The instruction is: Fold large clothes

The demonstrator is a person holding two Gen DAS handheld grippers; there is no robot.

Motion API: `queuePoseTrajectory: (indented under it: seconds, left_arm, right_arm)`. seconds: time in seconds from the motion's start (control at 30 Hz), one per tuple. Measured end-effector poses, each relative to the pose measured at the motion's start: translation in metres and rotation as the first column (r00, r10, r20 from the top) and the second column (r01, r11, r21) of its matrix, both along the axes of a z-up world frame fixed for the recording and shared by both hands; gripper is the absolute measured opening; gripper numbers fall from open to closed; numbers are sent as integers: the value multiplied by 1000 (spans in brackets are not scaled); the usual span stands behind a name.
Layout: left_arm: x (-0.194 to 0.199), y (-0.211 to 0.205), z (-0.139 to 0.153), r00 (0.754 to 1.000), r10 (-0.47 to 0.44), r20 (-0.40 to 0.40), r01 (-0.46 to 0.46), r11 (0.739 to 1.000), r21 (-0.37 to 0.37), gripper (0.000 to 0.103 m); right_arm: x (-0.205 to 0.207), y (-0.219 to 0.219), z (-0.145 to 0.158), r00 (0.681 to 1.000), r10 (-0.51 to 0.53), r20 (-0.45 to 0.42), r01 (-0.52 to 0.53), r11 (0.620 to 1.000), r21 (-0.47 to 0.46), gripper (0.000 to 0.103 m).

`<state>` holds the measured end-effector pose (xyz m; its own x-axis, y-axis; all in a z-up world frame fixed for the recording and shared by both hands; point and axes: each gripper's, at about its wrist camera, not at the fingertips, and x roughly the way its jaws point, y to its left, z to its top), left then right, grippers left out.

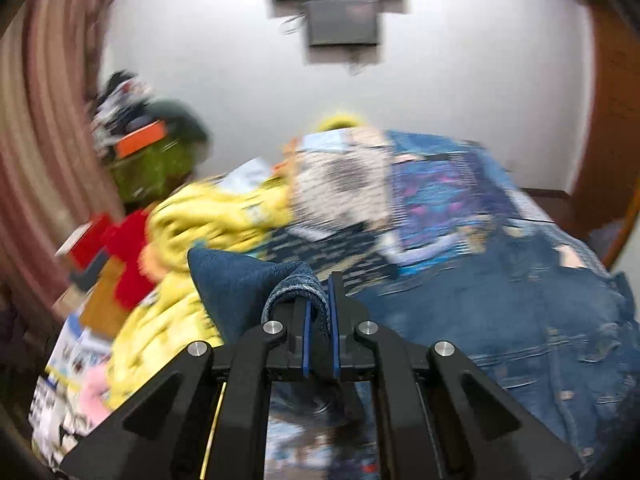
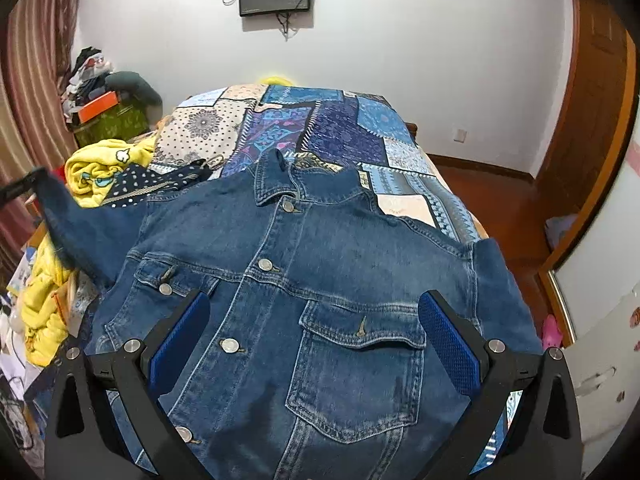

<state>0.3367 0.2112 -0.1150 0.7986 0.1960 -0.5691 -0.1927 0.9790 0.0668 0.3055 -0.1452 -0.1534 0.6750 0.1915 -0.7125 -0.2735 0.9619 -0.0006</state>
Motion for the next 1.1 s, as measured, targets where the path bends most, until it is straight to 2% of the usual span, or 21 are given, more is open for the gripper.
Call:
queuePoseTrajectory:
  seconds: [0.13, 0.23, 0.33, 0.5, 0.57, 0.63, 0.7, 0.77, 0.83, 0.87, 1.0, 1.07, 1.1]
  left_arm:
    - [18, -60, -6, 993, -114, -14, 114, 993, 13, 7]
    - [38, -101, -28, 975, -206, -83, 203, 978, -43, 7]
    - [51, -128, -53, 951, -265, -157, 253, 963, -93, 7]
    - [60, -165, -96, 891, -353, -284, 309, 932, -190, 7]
    - [53, -176, -107, 869, -386, -309, 331, 919, -216, 7]
    - [44, -183, -115, 835, -423, -351, 360, 904, -233, 7]
    - [36, -186, -117, 807, -454, -379, 382, 889, -251, 11]
    - [27, -181, -116, 799, -468, -378, 389, 881, -269, 22]
    - [16, -166, -107, 819, -451, -354, 368, 888, -277, 51]
    - [13, -156, -102, 838, -431, -336, 349, 895, -279, 62]
    - [1, -98, -81, 916, -318, -246, 230, 916, -329, 67]
    - [-2, -69, -79, 938, -266, -225, 165, 908, -384, 68]
    - [-2, -53, -81, 945, -244, -218, 133, 896, -423, 68]
  right_arm:
    - [1, -4, -4, 999, 6, -35, -4, 998, 56, 103]
    - [1, -6, -8, 998, 13, -59, -9, 997, 75, 103]
    - [0, -9, -11, 997, 16, -77, -11, 998, 67, 103]
    - [-4, -20, -13, 996, 13, -92, -6, 998, 67, 103]
    - [-5, -24, -15, 995, 11, -103, -4, 998, 70, 103]
    - [-5, -27, -16, 994, 9, -109, -1, 997, 72, 103]
    - [-5, -29, -17, 993, 7, -115, 1, 998, 70, 103]
    - [-4, -30, -17, 993, 6, -118, 1, 998, 66, 103]
    - [-3, -30, -17, 993, 5, -117, 2, 998, 61, 103]
    - [-3, -29, -17, 993, 6, -115, 1, 998, 59, 103]
    - [1, -25, -14, 994, 11, -106, -6, 999, 51, 103]
    - [2, -21, -13, 995, 14, -100, -10, 999, 43, 103]
    - [2, -20, -13, 995, 15, -97, -11, 999, 39, 103]
